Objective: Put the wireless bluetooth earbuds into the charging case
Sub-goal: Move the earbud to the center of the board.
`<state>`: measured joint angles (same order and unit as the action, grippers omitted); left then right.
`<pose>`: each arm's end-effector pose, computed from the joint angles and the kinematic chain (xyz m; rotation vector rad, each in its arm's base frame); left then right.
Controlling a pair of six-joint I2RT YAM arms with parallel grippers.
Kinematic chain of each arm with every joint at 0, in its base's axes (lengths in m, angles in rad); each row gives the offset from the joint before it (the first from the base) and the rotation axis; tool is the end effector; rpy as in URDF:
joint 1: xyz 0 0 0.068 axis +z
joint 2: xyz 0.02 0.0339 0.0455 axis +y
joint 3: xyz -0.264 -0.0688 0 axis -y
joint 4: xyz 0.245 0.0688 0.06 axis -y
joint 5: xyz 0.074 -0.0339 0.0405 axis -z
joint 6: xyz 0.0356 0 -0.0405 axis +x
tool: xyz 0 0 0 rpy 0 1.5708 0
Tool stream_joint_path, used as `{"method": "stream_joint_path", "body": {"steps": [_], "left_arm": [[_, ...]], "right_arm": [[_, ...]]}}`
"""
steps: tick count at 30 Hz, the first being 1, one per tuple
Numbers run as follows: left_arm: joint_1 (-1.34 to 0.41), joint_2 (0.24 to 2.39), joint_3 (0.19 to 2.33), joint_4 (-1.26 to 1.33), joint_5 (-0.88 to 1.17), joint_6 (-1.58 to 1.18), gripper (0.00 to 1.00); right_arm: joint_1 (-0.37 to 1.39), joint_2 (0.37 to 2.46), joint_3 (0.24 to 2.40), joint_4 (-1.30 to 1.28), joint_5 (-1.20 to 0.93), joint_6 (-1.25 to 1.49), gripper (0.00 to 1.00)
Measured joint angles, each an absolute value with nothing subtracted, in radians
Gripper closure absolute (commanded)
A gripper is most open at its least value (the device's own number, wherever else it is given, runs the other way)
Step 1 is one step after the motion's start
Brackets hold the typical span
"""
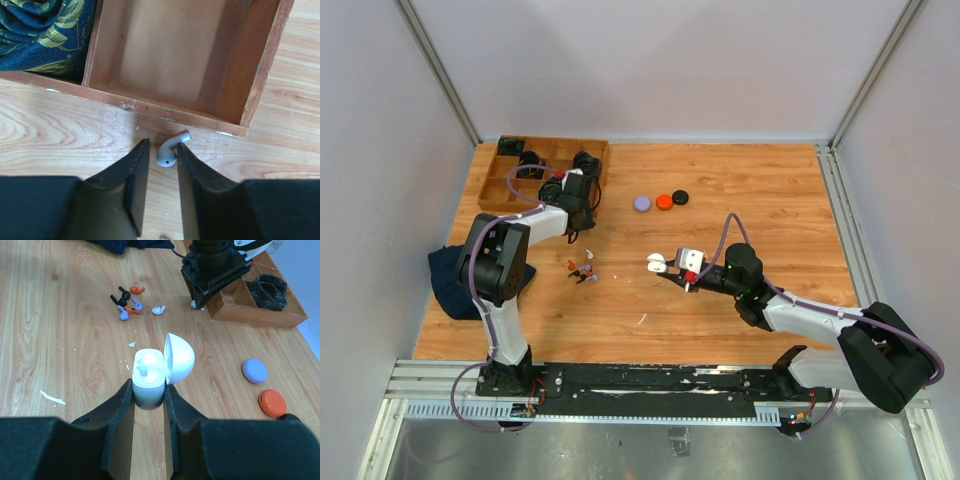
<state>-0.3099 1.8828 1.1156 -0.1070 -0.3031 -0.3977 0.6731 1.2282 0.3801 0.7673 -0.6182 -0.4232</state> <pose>0.3731 -0.1083 0.1551 -0.2372 2.3808 0.0417 0.1756 0.1664 0.2098 -1.2474 1.1304 0.6972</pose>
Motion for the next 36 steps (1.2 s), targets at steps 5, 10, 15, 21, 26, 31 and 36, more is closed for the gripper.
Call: {"method": "stream_joint_path", "body": {"steps": [5,10,15,21,26,31,36], "left_arm": [[-0.310,1.886,1.125,-0.119,-0.282,-0.376,0.81],[-0.329,1.884,1.128,-0.138,-0.249,-0.335,0.81],[-0.409,1.869,1.128,-0.182,-0.207,-0.275,0.81],[-0.506,1.853,1.123,-0.229,-0.166,-0.206,0.80],[-0.570,1.816,1.078,-0.233,-0.151,-0.167,0.76],[-0.627,1.788,1.044,-0.236,-0.163,-0.154,0.63],[-0.636,1.775,1.031,-0.247,-0.205,-0.169,0.52]], "right_arm": [[0.673,1.228,0.380,0.766,-0.616,-0.423,0.99],[0.673,1.221,0.380,0.757,-0.601,-0.424,0.99],[0.673,1.210,0.380,0.747,-0.582,-0.424,0.99],[0.673,1.208,0.379,0.741,-0.575,-0.421,0.99],[0.673,1.208,0.349,0.756,-0.575,-0.401,0.99],[0.673,1.206,0.312,0.760,-0.575,-0.381,0.99],[0.673,1.206,0.311,0.766,-0.576,-0.367,0.99]]}}
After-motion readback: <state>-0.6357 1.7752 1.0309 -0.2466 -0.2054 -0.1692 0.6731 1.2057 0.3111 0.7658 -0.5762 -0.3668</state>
